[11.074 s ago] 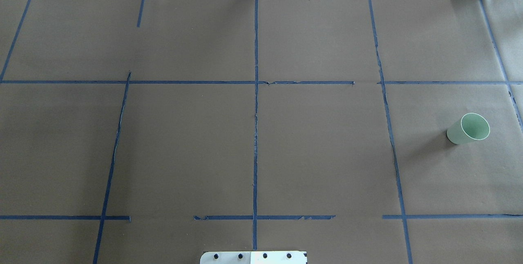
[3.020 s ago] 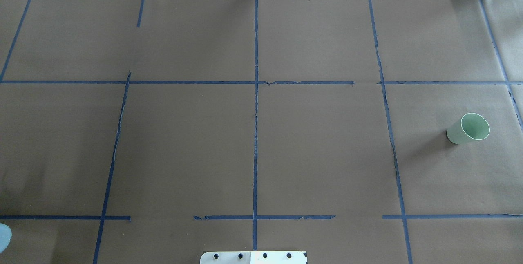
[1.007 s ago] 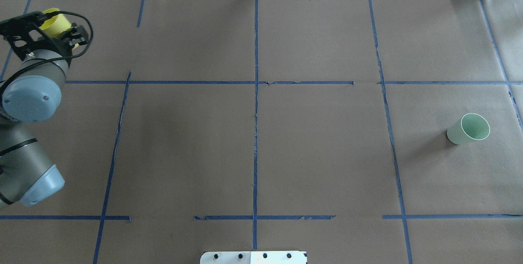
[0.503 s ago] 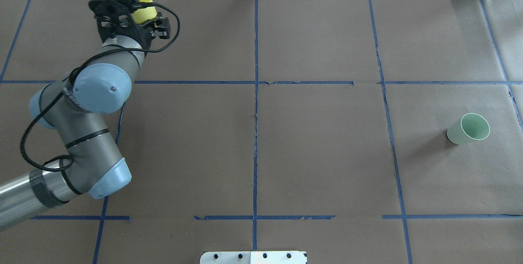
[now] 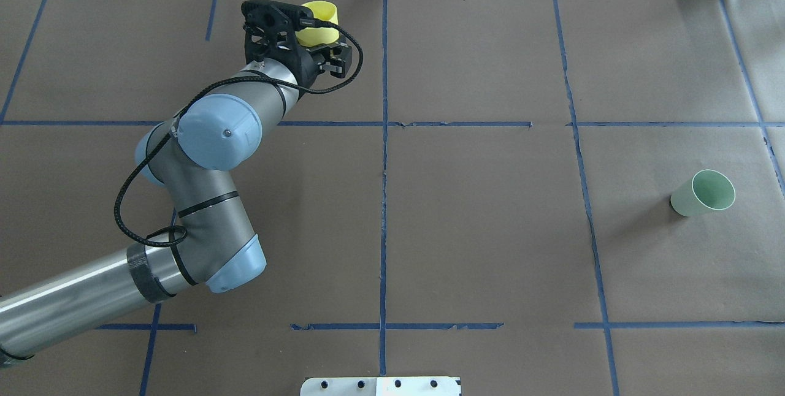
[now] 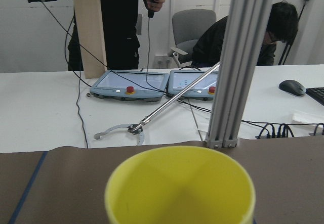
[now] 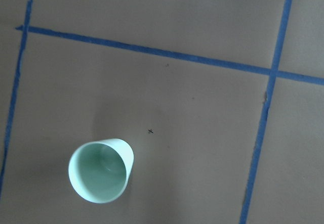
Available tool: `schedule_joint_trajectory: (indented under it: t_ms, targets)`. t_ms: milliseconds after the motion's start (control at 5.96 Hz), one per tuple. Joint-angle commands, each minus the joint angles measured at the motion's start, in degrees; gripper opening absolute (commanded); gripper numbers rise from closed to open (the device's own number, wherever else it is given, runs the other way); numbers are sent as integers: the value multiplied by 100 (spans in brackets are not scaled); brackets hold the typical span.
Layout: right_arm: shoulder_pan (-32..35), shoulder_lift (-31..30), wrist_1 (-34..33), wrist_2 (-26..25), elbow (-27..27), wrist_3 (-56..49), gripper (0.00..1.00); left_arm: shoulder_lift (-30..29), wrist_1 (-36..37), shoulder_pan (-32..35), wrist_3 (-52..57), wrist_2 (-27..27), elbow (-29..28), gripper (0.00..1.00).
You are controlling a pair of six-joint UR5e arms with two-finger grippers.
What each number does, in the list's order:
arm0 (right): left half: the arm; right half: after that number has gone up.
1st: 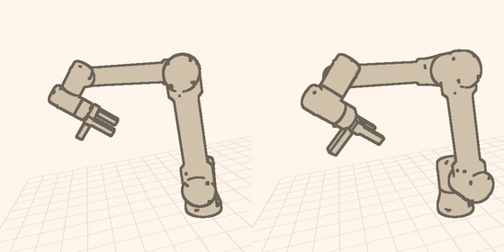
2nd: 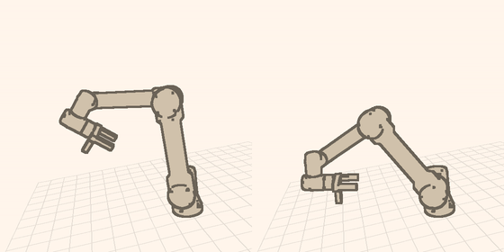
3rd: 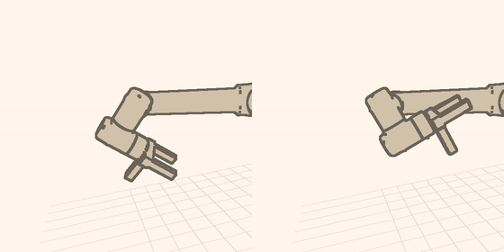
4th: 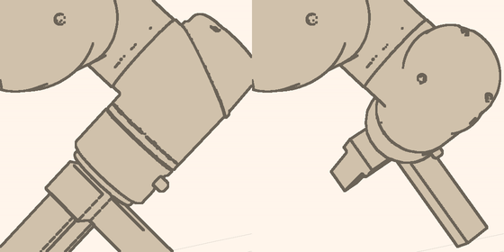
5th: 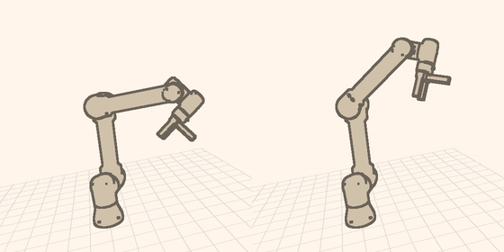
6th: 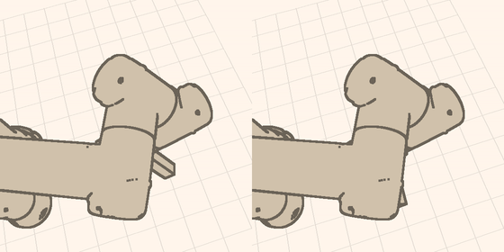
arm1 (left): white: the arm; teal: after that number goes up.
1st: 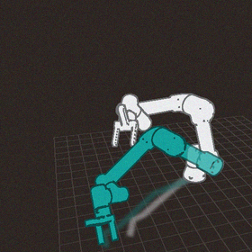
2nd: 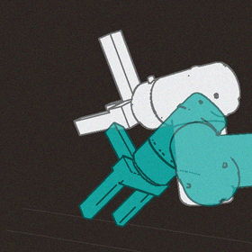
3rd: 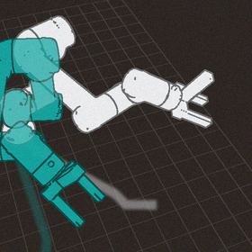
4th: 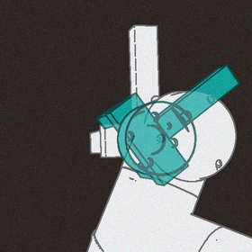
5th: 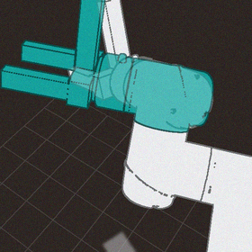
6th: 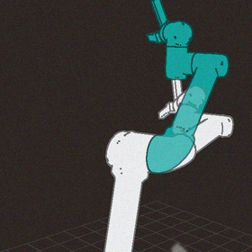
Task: Transfer and stack yellow cup on green cup
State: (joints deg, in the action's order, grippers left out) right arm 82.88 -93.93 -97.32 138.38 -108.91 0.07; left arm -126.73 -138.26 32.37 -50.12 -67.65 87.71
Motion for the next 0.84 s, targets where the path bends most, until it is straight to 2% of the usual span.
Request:
schedule_joint_trajectory:
  t_ms: [0, 168, 336, 671]
  targets:
    - [-314, 758, 3, 267, -16, 1320, 100, -106, -991, -326, 458, -276, -465, 22]
    - [-473, 1119, -15, 521, -104, 2355, 100, -89, -992, -763, 459, 552, -491, 20]
    - [-997, 1470, -41, 462, -183, 3140, 100, -97, -992, -976, 459, 1056, -640, 17]
    - [-1781, 2410, -59, 392, -26, 4782, 100, -115, -966, -1065, 468, 1340, -702, 18]
